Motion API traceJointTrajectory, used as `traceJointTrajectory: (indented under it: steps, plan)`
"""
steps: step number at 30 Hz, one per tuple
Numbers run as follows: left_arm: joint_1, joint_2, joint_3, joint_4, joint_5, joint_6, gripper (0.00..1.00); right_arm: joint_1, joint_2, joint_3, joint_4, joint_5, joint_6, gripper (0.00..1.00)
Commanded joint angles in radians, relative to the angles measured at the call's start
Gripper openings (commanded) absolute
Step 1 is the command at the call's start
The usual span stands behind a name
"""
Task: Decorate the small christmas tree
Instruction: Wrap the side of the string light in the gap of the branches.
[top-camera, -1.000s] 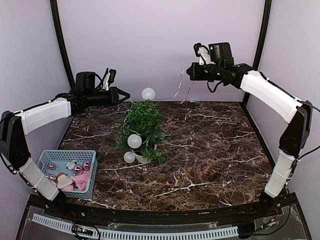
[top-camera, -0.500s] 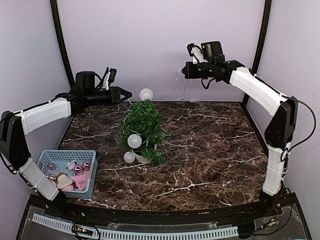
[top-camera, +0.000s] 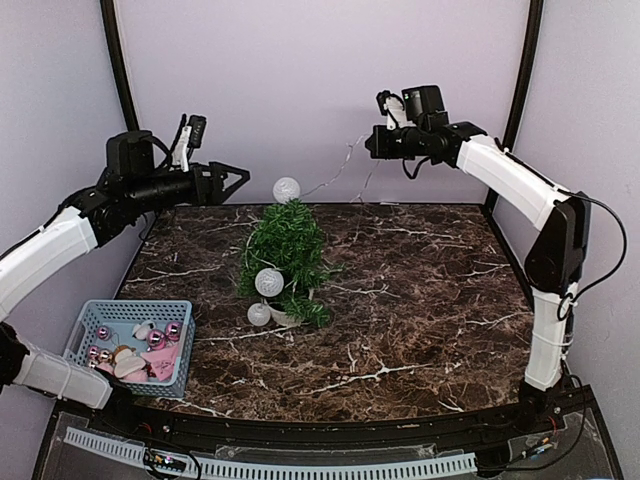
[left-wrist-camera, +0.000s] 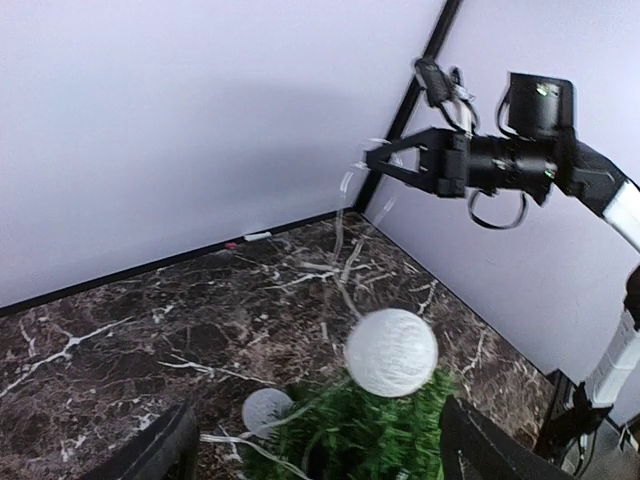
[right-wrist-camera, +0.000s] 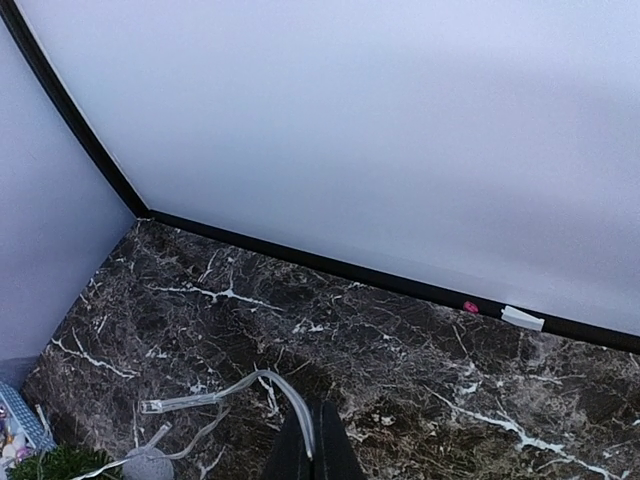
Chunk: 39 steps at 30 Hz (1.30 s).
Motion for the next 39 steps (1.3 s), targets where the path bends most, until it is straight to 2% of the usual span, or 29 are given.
traceJointTrajectory:
  steps: [1, 7, 13, 15, 16, 17, 18, 19, 20, 22, 24, 28, 34, 39]
  plan:
    - [-0.118, -0.029, -0.027, -0.119, -0.074, 0.100, 0.87, -0.025, 0.035, 0.043, 0.021, 0.022, 0.069, 0.00]
    - [-0.198, 0.013, -0.008, -0.196, -0.109, 0.153, 0.94, -0.044, 0.038, 0.042, 0.033, 0.012, 0.109, 0.00]
    - [-0.243, 0.092, 0.030, -0.245, -0.204, 0.184, 0.93, -0.055, 0.019, 0.028, 0.036, 0.015, 0.103, 0.00]
    - [-0.245, 0.101, 0.023, -0.229, -0.188, 0.179, 0.84, -0.062, 0.007, 0.015, 0.040, 0.019, 0.105, 0.00]
    - [-0.245, 0.103, 0.019, -0.217, -0.172, 0.177, 0.70, -0.068, 0.000, 0.009, 0.043, 0.020, 0.108, 0.00]
    - [-0.245, 0.101, 0.010, -0.210, -0.165, 0.173, 0.62, -0.075, -0.006, 0.000, 0.046, 0.017, 0.111, 0.00]
    - [-0.245, 0.097, 0.005, -0.201, -0.158, 0.171, 0.47, -0.089, -0.013, -0.007, 0.051, 0.010, 0.117, 0.00]
    - [-0.246, 0.094, -0.004, -0.197, -0.158, 0.167, 0.40, -0.100, -0.023, -0.017, 0.057, 0.005, 0.122, 0.00]
    - [-0.245, 0.084, -0.009, -0.192, -0.169, 0.166, 0.26, -0.113, -0.035, -0.030, 0.064, -0.001, 0.128, 0.00]
    - [-0.245, 0.066, -0.021, -0.189, -0.188, 0.162, 0.12, -0.142, -0.064, -0.062, 0.086, -0.023, 0.142, 0.00]
    - [-0.246, 0.049, -0.029, -0.189, -0.202, 0.163, 0.05, -0.171, -0.096, -0.089, 0.100, -0.039, 0.151, 0.00]
    - [-0.245, 0.032, -0.031, -0.205, -0.220, 0.167, 0.00, -0.213, -0.161, -0.128, 0.113, -0.061, 0.148, 0.00]
    - [-0.245, 0.027, -0.044, -0.198, -0.217, 0.156, 0.00, -0.229, -0.220, -0.137, 0.069, -0.154, 0.088, 0.00]
    - [-0.244, 0.029, -0.039, -0.179, -0.207, 0.144, 0.00, -0.225, -0.355, -0.303, 0.100, -0.312, 0.030, 0.00]
